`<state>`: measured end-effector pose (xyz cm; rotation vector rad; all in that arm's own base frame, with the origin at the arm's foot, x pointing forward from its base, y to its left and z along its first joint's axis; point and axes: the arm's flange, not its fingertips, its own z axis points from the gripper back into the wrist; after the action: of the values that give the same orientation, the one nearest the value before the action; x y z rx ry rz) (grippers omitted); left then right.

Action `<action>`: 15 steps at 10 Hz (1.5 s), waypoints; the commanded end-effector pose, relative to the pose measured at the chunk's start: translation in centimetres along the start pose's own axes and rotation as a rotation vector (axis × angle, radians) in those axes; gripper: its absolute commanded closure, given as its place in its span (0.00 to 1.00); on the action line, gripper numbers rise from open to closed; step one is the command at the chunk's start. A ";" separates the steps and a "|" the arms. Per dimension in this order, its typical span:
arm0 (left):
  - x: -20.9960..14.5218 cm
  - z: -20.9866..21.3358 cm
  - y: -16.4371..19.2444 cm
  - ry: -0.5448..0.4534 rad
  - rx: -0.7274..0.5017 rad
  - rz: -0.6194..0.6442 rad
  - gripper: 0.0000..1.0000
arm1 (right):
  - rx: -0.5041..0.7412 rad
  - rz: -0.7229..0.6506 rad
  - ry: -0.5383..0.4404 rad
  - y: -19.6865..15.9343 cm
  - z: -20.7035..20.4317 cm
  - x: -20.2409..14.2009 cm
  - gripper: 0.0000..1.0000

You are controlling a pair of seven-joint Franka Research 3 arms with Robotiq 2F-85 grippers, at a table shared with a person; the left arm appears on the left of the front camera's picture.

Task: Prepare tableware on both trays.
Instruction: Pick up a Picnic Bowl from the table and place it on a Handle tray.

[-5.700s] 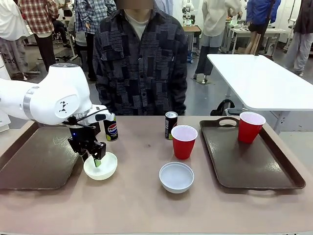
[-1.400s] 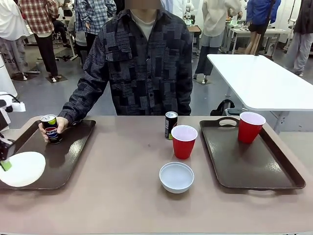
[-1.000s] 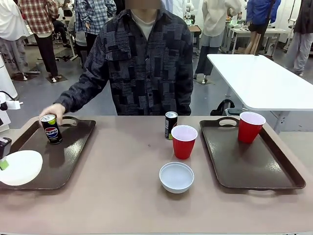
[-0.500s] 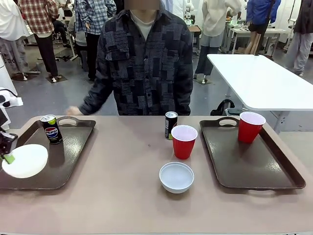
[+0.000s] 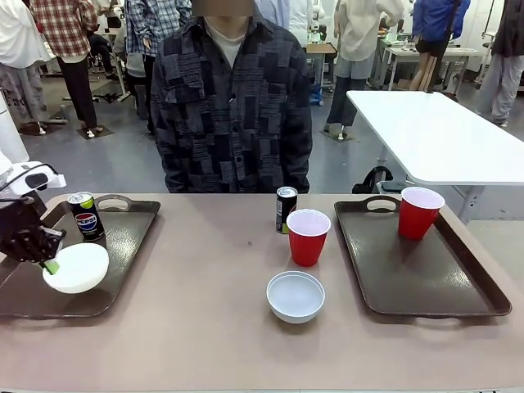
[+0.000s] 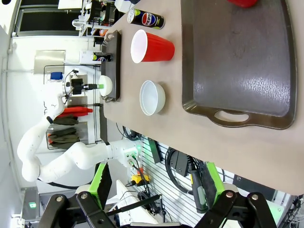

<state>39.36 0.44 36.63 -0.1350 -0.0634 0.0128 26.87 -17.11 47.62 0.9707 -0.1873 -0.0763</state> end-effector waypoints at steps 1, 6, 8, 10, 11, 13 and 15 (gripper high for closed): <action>1.8 -0.5 0.2 0.003 -0.016 0.038 1.00 | 0.003 0.008 0.006 -0.1 0.1 -0.1 0.00; 3.3 -2.5 -0.2 0.050 0.027 0.053 1.00 | 0.003 0.008 0.006 -0.1 0.1 -0.1 0.00; 3.3 -2.7 -0.3 0.054 0.025 0.047 0.36 | 0.003 0.008 0.006 -0.1 0.1 -0.1 0.00; 2.9 -2.0 -0.3 0.049 0.022 0.039 0.16 | 0.003 0.008 0.006 -0.1 0.1 -0.1 0.00; 2.7 -1.7 -0.4 0.047 0.028 0.035 0.13 | 0.003 0.008 0.006 -0.1 0.1 -0.1 0.00; 1.9 0.1 -0.9 0.053 0.059 0.004 0.55 | 0.003 0.008 0.006 -0.1 0.1 -0.1 0.00; 1.3 1.7 -1.5 0.069 0.073 -0.028 0.35 | 0.003 0.008 0.006 -0.1 0.1 -0.1 0.00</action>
<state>41.34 -0.56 37.58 -0.0901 -0.0105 -0.0184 26.87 -17.12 47.61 0.9708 -0.1872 -0.0766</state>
